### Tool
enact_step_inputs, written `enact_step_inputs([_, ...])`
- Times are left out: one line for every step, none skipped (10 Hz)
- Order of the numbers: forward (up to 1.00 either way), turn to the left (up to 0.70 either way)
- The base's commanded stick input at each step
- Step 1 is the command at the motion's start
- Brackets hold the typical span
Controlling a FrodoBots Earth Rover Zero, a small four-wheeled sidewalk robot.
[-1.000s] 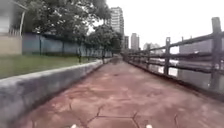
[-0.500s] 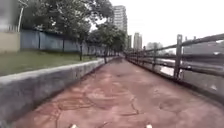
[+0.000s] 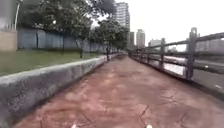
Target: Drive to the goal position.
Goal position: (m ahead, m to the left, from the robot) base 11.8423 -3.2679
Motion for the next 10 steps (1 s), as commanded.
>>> enact_step_inputs([0.85, -0.24])
enact_step_inputs([0.85, -0.11])
enact_step_inputs([0.85, -0.01])
enact_step_inputs([0.85, 0.02])
enact_step_inputs([0.85, 0.02])
enact_step_inputs([0.85, 0.02])
enact_step_inputs([0.85, 0.02])
enact_step_inputs([0.85, 0.02])
enact_step_inputs([0.85, 0.02])
enact_step_inputs([0.85, 0.02])
